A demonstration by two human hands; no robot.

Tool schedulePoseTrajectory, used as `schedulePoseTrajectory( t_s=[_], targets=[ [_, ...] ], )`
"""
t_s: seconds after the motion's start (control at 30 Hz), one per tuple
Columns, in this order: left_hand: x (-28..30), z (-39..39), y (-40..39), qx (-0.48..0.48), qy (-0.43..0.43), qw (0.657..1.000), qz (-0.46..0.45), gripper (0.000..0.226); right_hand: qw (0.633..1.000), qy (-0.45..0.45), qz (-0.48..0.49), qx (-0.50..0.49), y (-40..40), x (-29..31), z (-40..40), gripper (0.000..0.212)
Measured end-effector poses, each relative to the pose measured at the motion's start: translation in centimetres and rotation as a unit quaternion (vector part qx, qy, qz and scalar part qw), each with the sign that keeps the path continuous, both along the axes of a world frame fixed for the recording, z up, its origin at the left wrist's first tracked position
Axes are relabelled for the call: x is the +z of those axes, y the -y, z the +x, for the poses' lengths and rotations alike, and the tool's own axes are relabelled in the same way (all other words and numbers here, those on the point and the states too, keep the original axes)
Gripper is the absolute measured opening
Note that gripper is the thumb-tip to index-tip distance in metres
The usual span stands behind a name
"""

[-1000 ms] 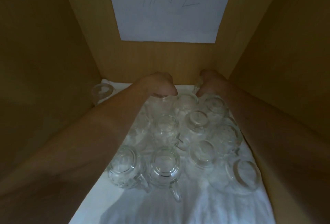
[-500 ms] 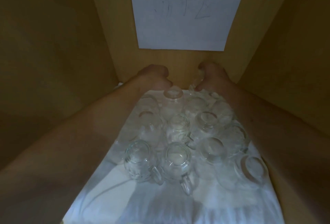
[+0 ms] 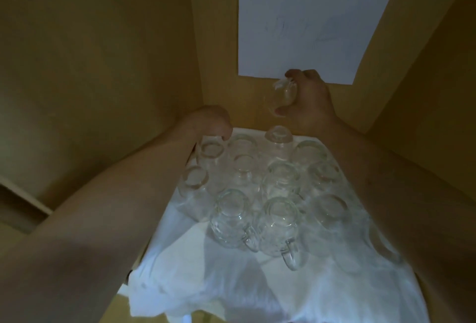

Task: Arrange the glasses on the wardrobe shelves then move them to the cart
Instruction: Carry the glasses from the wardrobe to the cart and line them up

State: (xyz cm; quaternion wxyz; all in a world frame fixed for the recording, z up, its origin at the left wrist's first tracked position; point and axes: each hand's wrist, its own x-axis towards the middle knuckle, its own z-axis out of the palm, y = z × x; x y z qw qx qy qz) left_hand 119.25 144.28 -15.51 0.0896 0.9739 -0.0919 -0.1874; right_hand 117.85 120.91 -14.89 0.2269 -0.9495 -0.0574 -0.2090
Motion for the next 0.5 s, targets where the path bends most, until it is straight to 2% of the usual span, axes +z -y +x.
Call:
schedulePoseTrajectory(
  t_s=[0.1, 0.27, 0.5],
  targets=[
    [-0.7, 0.2, 0.0, 0.013, -0.007, 1.0, -0.016, 0.029, 1.0, 0.014, -0.01, 0.009, -1.3, -0.2, -0.4, 0.089],
    [-2.1, 0.3, -0.1, 0.021, 0.037, 0.999, -0.014, 0.023, 1.0, 0.027, 0.004, 0.01, -2.3, -0.4, -1.3, 0.085],
    [-1.7, 0.1, -0.7, 0.055, 0.078, 0.99, -0.101, 0.053, 0.999, 0.049, -0.013, 0.008, -2.1, -0.7, -2.3, 0.082]
  ],
)
